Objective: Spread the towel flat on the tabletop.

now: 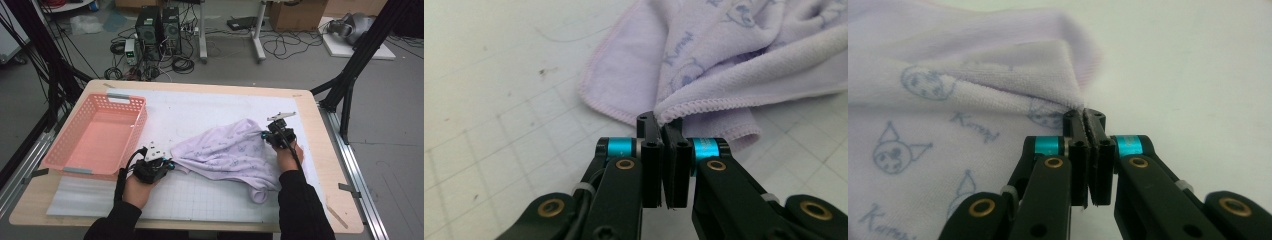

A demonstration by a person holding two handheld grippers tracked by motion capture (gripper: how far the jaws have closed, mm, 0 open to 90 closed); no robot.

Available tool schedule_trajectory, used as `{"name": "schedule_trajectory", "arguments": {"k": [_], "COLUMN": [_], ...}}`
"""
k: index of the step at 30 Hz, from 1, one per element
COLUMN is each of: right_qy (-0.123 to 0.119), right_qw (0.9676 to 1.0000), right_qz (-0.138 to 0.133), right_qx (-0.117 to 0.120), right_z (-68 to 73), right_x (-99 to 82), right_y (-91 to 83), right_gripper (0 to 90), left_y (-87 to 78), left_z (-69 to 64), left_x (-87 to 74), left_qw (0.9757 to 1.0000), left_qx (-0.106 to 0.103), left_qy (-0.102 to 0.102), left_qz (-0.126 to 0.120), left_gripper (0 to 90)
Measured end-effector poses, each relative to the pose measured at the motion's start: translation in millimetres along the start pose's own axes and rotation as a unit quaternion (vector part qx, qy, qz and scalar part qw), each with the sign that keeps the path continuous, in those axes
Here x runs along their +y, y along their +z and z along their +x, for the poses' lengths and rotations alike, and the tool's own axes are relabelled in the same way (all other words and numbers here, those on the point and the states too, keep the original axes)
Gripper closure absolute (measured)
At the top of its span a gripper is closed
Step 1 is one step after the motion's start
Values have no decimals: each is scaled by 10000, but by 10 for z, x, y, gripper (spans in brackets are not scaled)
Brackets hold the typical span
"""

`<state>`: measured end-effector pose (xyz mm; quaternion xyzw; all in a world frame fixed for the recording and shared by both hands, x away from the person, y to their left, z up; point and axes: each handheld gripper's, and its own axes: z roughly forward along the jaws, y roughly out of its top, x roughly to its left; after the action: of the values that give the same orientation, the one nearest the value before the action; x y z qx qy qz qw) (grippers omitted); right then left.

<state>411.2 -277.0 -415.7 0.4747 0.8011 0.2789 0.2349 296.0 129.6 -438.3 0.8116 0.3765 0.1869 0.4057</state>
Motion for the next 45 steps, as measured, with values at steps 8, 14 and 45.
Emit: {"name": "schedule_trajectory", "arguments": {"k": [8, 14, 45], "right_qy": [121, 341, 563], "right_qw": [9981, 9961, 9877], "right_qz": [-300, -810, -1378], "right_qx": [-528, -111, 480], "right_z": [50, 59, 45], "right_x": [23, -89, -587], "right_y": [15, -255, -793], "right_gripper": [781, 520, 447], "left_y": [75, -46, 708], "left_z": [-81, -69, -810], "left_x": [3, 41, 484], "left_qw": [9999, 9978, 9972], "left_qx": [127, 240, -716], "left_qy": [-90, -395, -187], "left_qz": [-46, -473, -61], "left_gripper": [534, 479, 430]}}
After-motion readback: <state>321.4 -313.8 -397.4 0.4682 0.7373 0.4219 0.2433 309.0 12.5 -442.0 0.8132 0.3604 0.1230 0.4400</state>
